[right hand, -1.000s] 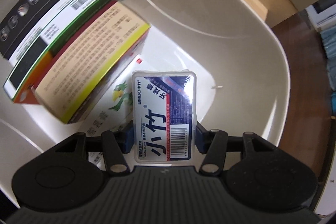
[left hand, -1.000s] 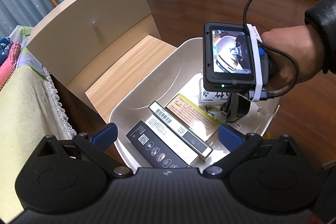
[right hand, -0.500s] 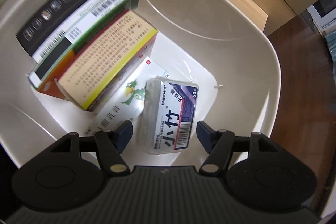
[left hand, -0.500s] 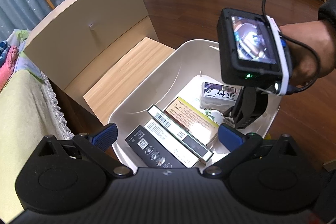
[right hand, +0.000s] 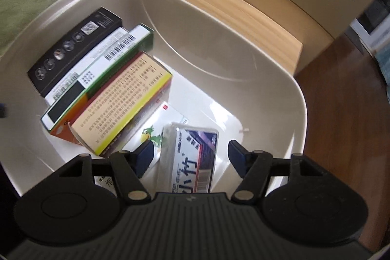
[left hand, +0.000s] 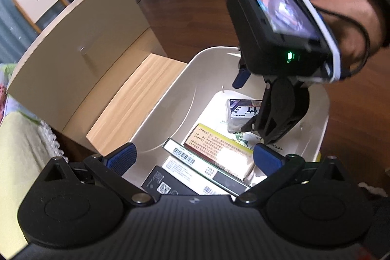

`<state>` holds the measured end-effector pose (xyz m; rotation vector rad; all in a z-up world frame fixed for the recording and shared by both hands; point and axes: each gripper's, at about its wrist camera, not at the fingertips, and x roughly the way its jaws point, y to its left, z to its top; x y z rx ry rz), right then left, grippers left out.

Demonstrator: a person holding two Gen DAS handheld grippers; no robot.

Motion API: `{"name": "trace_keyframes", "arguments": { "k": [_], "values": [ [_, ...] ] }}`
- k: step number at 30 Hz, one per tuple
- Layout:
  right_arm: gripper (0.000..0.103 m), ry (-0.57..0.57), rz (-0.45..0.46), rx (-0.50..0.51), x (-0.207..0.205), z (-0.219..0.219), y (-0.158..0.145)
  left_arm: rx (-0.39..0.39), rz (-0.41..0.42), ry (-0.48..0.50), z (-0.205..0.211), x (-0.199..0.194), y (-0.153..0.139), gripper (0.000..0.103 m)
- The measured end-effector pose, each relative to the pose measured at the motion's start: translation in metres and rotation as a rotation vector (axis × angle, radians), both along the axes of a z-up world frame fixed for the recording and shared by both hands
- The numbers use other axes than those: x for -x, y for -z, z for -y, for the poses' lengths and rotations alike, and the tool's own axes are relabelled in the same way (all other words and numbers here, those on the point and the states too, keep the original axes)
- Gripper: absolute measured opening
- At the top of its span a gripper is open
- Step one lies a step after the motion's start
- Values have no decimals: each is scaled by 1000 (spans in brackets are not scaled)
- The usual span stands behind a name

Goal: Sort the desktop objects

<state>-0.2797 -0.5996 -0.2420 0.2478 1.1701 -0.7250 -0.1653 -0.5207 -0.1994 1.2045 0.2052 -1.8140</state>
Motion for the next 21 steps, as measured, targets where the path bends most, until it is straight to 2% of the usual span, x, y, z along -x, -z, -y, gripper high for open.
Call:
{"name": "trace_keyframes", "arguments": {
  "k": [4, 10, 14, 21],
  "values": [
    [58, -48, 18, -26, 3, 18, 5, -10, 10, 48, 8, 3, 11, 103],
    [56, -83, 19, -55, 8, 37, 23, -39, -16, 134, 21, 8, 26, 103],
    [51, -62, 43, -112, 9, 46, 30, -51, -9, 179, 29, 16, 39, 103],
    [49, -69, 48, -114, 7, 54, 36, -64, 33, 188, 32, 31, 57, 103]
  ]
}}
